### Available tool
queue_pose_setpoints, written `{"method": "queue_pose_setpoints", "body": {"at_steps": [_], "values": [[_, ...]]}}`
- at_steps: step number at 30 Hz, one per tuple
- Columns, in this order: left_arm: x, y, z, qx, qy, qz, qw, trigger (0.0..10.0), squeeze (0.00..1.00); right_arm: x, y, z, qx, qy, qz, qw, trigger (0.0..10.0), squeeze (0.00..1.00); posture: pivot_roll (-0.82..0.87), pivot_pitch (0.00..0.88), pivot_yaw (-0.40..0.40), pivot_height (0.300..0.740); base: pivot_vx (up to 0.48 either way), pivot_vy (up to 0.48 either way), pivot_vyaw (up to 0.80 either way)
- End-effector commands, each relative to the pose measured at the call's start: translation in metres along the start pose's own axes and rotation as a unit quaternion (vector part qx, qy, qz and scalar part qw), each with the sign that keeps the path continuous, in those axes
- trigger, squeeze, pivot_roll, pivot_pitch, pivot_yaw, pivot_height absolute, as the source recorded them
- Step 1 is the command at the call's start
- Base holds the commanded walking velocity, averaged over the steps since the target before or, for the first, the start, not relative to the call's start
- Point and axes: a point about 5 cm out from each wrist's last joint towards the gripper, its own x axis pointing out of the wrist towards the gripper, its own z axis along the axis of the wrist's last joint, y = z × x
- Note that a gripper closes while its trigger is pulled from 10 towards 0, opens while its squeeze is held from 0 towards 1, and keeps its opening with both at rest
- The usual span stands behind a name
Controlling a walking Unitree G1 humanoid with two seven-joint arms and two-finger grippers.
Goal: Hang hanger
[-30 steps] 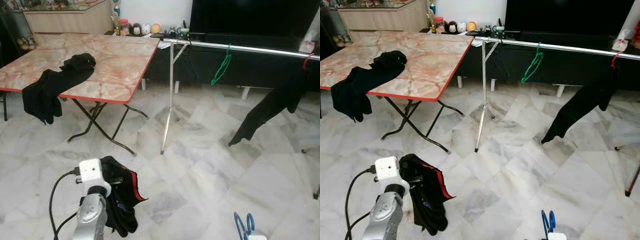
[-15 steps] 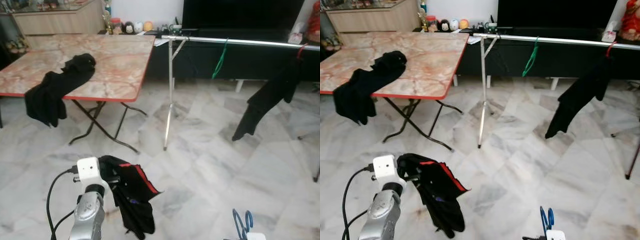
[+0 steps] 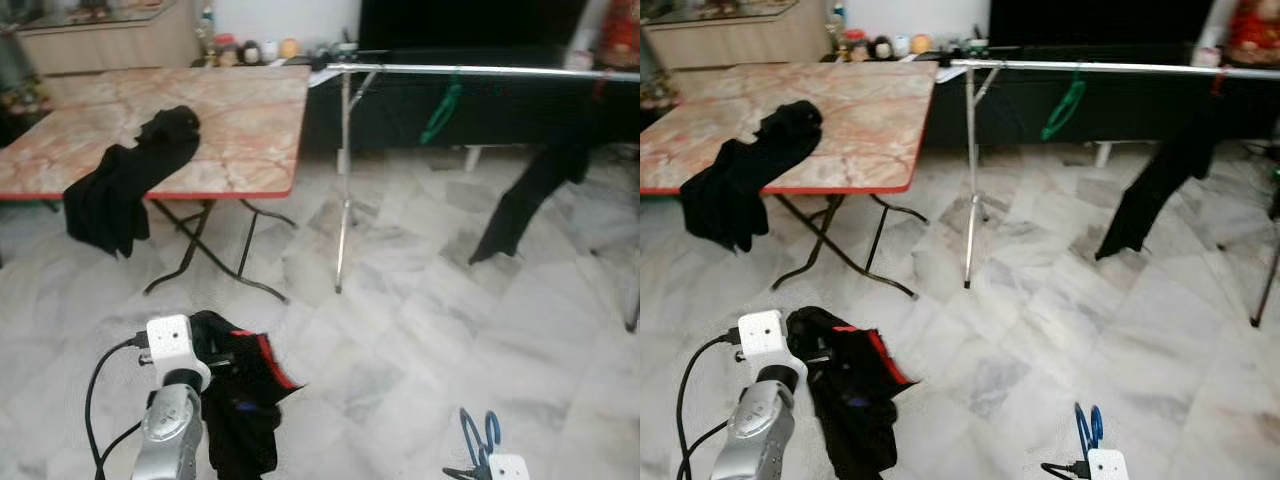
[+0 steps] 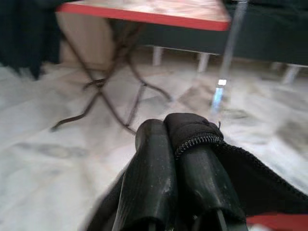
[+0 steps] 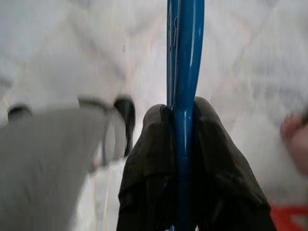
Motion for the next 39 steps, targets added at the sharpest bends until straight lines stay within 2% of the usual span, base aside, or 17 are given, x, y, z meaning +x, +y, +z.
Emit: {"method": "queue_pose_setpoints", "body": {"at_steps": [1, 6, 39], "values": [[0.001, 0.005, 0.005, 0.012, -0.009, 0.003, 1.000, 10.0, 0.00, 0.001, 0.000, 0.008, 0.004, -0.010, 0.000, 1.000, 10.0, 0.00, -0.15, 0.000, 0.057, 0.732, 0.000, 0.289, 0.00], [0.000, 0.005, 0.005, 0.013, -0.009, 0.001, 1.000, 10.0, 0.00, 0.001, 0.001, 0.008, 0.016, -0.019, 0.007, 1.000, 10.0, 0.00, -0.15, 0.000, 0.059, 0.732, 0.000, 0.290, 0.00], [0.005, 0.004, 0.016, 0.019, -0.030, -0.007, 0.999, 10.0, 0.00, 0.001, 0.004, 0.008, 0.006, -0.018, 0.017, 1.000, 10.0, 0.00, -0.14, 0.000, 0.072, 0.732, 0.000, 0.279, 0.00]]}}
